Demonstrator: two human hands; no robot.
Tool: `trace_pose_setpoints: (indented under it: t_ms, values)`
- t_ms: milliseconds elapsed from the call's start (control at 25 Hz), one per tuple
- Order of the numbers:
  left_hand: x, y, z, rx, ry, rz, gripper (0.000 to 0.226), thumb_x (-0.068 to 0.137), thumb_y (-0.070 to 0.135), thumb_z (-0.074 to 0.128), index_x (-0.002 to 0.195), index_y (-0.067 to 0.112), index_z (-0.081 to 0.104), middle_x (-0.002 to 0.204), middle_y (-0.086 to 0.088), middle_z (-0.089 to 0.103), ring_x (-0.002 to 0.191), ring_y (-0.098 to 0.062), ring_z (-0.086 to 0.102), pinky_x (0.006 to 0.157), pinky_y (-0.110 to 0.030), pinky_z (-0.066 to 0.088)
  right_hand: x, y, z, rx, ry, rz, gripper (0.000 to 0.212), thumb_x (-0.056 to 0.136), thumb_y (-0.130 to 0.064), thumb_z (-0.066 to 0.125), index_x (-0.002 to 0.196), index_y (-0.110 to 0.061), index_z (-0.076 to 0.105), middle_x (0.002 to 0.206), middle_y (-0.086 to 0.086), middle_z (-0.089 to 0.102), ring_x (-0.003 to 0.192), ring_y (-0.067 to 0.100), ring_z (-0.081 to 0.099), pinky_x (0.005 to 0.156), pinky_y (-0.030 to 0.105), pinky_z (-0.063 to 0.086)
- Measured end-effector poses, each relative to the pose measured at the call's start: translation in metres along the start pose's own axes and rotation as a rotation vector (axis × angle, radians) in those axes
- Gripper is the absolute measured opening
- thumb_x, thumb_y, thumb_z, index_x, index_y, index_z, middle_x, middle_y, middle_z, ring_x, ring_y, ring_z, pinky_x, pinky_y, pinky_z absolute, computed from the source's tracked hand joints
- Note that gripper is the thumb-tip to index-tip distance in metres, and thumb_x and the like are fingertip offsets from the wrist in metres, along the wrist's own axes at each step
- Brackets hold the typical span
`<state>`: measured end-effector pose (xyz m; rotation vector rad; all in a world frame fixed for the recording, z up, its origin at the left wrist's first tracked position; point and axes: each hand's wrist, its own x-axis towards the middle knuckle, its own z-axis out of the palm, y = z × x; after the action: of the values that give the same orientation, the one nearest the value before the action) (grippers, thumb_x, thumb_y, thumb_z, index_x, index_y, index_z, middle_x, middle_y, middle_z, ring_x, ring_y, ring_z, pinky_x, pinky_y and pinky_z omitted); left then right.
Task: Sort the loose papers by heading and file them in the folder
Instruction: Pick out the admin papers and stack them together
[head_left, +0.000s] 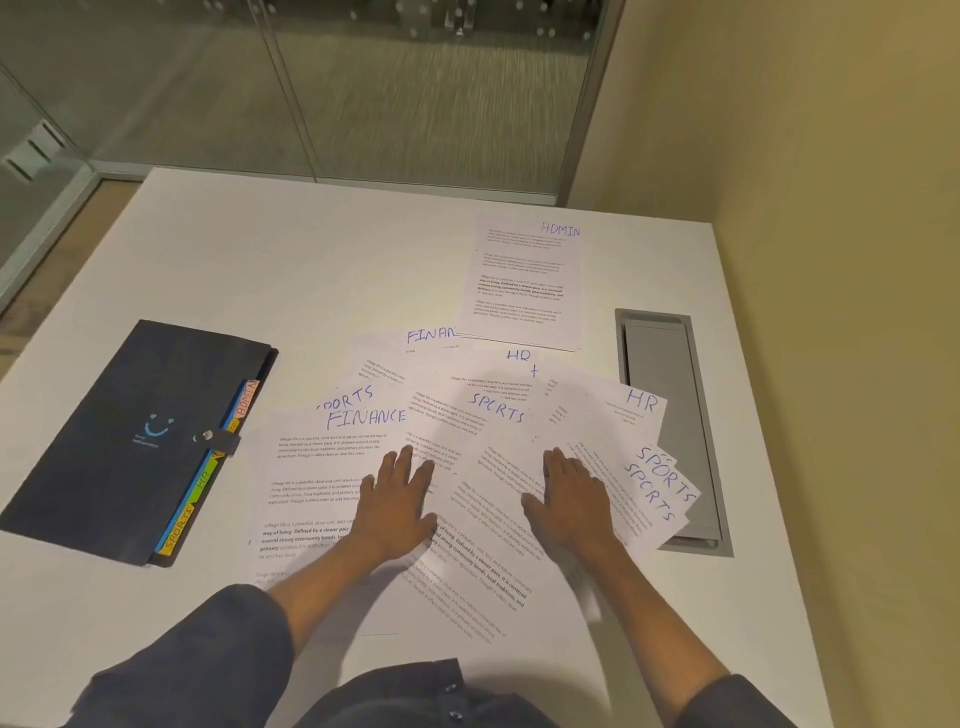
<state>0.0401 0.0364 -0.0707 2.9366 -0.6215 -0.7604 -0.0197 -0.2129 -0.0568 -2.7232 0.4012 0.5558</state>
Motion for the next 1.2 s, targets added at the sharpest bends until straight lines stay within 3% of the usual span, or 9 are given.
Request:
trace_pose_setpoints:
  t_ms: [80, 240, 440, 720, 880, 1120, 1200]
  values:
    - [-0.002, -0.004, 0.001, 0.011, 0.037, -0.024, 0.079, 0.086, 0.053, 0.049, 0.151, 0.022, 0.016, 0.161, -0.01, 0.0, 0.146, -0.033, 0.005, 0.111, -0.056, 0.024, 0.0, -0.001, -0.001, -0.009, 0.028, -0.005, 0.073, 0.091, -0.052, 0.045, 0.15, -0.014, 0.024, 0.159, 0.004, 0.026, 0.145, 0.023, 0.025, 0.116, 0.047, 0.025]
    - [-0.01, -0.017, 0.003, -0.005, 0.074, -0.126, 0.077, 0.091, 0.055, 0.042, 0.153, 0.024, 0.009, 0.16, -0.013, -0.006, 0.146, -0.038, -0.001, 0.111, -0.057, 0.02, -0.002, -0.017, 0.002, -0.036, -0.017, -0.073, 0.079, 0.094, -0.056, 0.042, 0.157, -0.018, 0.01, 0.165, 0.004, -0.001, 0.152, 0.025, 0.004, 0.12, 0.049, 0.012]
    - [-0.019, -0.036, 0.002, -0.051, 0.042, -0.212, 0.075, 0.093, 0.055, 0.041, 0.153, 0.026, 0.007, 0.159, -0.02, -0.008, 0.145, -0.042, -0.002, 0.11, -0.057, 0.025, -0.007, -0.03, 0.018, -0.136, -0.126, -0.113, 0.085, 0.093, -0.058, 0.047, 0.157, -0.022, 0.005, 0.165, 0.004, -0.008, 0.152, 0.027, -0.002, 0.119, 0.051, 0.013]
    - [-0.022, -0.05, 0.004, -0.076, 0.043, -0.296, 0.086, 0.086, 0.058, 0.047, 0.152, 0.02, 0.008, 0.16, -0.018, 0.0, 0.146, -0.036, 0.004, 0.106, -0.05, 0.035, -0.006, -0.025, 0.012, -0.128, -0.072, -0.009, 0.102, 0.084, -0.062, 0.06, 0.157, -0.018, 0.003, 0.164, 0.015, -0.006, 0.152, 0.033, 0.0, 0.119, 0.051, 0.014]
    - [-0.022, -0.048, 0.0, -0.137, 0.087, -0.307, 0.082, 0.083, 0.048, 0.054, 0.149, 0.016, 0.016, 0.158, -0.018, 0.009, 0.143, -0.034, 0.013, 0.1, -0.046, 0.04, -0.003, -0.014, 0.004, -0.096, -0.096, 0.084, 0.11, 0.08, -0.064, 0.064, 0.157, -0.017, 0.001, 0.162, 0.022, -0.005, 0.151, 0.036, 0.001, 0.119, 0.052, 0.015]
    - [-0.028, -0.055, -0.001, -0.406, 0.14, -0.353, 0.086, 0.086, 0.044, 0.059, 0.152, 0.016, 0.011, 0.159, -0.011, 0.008, 0.146, -0.029, 0.012, 0.109, -0.049, 0.032, -0.004, -0.012, 0.001, -0.116, -0.061, 0.056, 0.111, 0.077, -0.062, 0.069, 0.157, -0.017, 0.006, 0.163, 0.018, 0.007, 0.15, 0.033, 0.012, 0.118, 0.048, 0.02]
    - [-0.027, -0.061, -0.001, -0.537, 0.196, -0.39, 0.087, 0.087, 0.045, 0.06, 0.152, 0.014, 0.011, 0.157, -0.012, 0.017, 0.143, -0.03, 0.02, 0.111, -0.052, 0.032, -0.003, -0.012, 0.002, -0.109, -0.048, 0.053, 0.112, 0.075, -0.062, 0.071, 0.156, -0.018, 0.008, 0.162, 0.017, 0.01, 0.149, 0.032, 0.014, 0.118, 0.048, 0.021]
